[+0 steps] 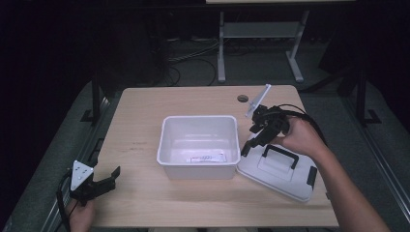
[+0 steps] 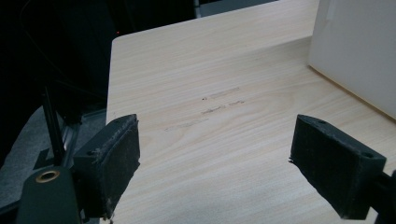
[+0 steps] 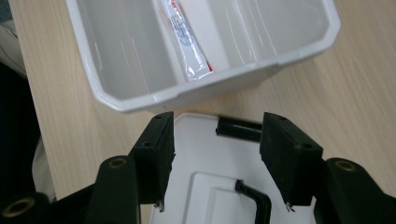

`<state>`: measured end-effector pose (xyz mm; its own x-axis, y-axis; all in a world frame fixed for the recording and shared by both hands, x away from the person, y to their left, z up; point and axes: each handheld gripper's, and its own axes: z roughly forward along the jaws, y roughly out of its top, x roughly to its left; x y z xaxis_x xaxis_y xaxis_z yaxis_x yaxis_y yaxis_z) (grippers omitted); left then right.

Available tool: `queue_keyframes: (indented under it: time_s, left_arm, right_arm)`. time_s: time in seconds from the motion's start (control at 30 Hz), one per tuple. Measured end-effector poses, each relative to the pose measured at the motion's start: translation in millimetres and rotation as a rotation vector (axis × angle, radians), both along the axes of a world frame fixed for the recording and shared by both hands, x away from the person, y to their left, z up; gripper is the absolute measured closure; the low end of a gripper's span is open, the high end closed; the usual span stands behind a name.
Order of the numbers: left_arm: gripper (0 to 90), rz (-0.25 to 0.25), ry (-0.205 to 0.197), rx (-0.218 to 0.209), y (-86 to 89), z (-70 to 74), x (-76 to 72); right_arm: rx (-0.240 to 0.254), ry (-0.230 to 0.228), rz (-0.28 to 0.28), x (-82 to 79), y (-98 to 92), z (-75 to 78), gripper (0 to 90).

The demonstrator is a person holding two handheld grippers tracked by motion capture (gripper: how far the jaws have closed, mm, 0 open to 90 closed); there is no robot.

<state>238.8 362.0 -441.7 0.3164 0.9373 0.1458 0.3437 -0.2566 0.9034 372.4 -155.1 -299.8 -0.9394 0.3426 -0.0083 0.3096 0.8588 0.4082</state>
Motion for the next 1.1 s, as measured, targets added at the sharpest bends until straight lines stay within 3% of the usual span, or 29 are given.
queue_keyframes:
  time_s: [1.1]
  left_arm:
    - [14.9, 0.002, 0.005, 0.000, -0.3, -1.8, 0.4]
  right_arm:
    - [-0.017, 0.068, -0.139, 9.4, -66.0, -65.6, 44.7]
